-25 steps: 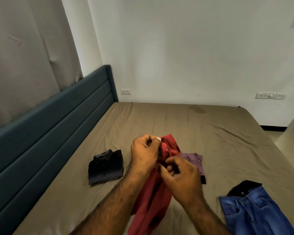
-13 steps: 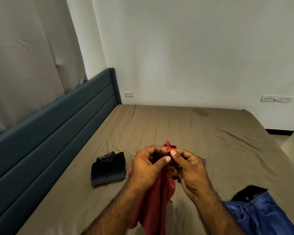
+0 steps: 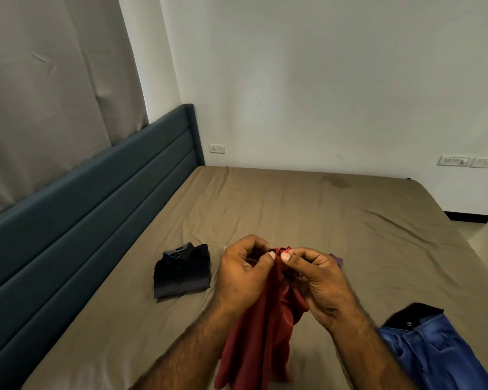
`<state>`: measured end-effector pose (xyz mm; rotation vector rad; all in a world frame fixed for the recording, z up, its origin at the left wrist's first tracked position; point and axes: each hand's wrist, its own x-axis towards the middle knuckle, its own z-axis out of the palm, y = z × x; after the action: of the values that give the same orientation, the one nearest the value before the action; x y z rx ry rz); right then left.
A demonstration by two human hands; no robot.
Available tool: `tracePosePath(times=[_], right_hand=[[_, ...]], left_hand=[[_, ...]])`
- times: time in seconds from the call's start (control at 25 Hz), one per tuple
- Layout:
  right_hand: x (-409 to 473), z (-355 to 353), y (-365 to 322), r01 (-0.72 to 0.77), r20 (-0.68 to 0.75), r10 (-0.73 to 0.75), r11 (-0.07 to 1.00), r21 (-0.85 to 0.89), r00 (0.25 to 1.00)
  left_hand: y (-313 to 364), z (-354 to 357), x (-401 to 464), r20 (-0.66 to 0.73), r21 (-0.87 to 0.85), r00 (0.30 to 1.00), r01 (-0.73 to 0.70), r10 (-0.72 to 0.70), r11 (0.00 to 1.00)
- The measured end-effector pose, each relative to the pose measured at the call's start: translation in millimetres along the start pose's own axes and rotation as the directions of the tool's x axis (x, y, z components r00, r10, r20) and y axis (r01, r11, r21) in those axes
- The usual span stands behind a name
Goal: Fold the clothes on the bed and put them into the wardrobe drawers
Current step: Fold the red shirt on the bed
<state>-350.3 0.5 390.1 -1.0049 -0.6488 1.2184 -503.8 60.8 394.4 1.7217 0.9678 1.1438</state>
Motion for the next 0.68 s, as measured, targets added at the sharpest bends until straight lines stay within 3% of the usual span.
tracePosePath(times=[0.12,0.28,0.44,0.48,0.56,0.68], right_hand=[[-4,-6,-4,-0.027,-0.013,0.028,0.994,0.107,1.0],[-7,-20,-17,0.019,-0.067,-0.004,0.974,0.227,0.998],[-4,-9,-6,0.015,-0.107,-0.027,0.994,-0.112,0.994],[-4,-5,-1,0.031,-0.104,-0.051,0.982,-0.187,0.993],[-7,-1,6,0.13,-0.087,-0.168,0.932,-0.339,0.982],[-11,-2,5,0.282,-0.036,-0.366,0.774,-0.567,0.93]], left_hand=[[-5,-8,4,-0.058,-0.104,0.992,0.108,-0.114,0.989],[-15,-28,16,-0.163,0.09,0.983,0.096,-0.08,0.991],[-2,-15,8,0.08,-0.125,0.98,0.193,-0.184,0.973],[1,-8,3,0.11,-0.103,0.981,0.174,-0.162,0.979],[4,1,-5,0.112,-0.055,0.988,0.11,-0.103,0.992],[7,4,-7,0.056,-0.016,0.997,0.062,-0.061,0.998]])
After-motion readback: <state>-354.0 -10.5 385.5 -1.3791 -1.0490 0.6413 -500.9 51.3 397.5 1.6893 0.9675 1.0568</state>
